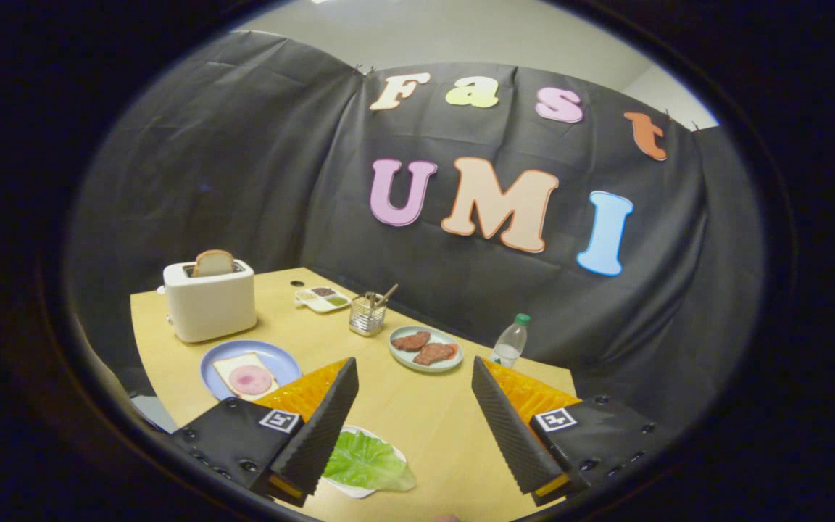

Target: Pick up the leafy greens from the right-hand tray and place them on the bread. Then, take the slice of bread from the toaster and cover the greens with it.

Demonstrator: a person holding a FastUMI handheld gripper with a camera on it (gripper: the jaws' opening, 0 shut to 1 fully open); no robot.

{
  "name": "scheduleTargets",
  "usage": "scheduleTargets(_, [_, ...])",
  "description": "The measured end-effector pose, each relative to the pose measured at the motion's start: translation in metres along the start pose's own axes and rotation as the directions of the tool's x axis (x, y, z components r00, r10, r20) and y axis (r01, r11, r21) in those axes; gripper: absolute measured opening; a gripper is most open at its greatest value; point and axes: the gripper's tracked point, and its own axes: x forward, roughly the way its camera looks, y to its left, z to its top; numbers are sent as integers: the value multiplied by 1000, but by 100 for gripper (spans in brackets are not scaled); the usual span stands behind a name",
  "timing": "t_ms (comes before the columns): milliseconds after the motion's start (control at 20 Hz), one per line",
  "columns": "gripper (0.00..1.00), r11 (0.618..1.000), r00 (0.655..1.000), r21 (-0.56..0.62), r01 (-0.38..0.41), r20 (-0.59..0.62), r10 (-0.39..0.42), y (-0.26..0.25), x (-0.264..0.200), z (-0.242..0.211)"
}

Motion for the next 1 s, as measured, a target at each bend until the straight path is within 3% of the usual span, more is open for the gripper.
scheduleTargets(450, [100, 979, 971, -87, -183, -171, 167, 31, 24, -79])
scheduleTargets(1000, [100, 947, 887, -59, -316, -374, 272, 54, 45, -173])
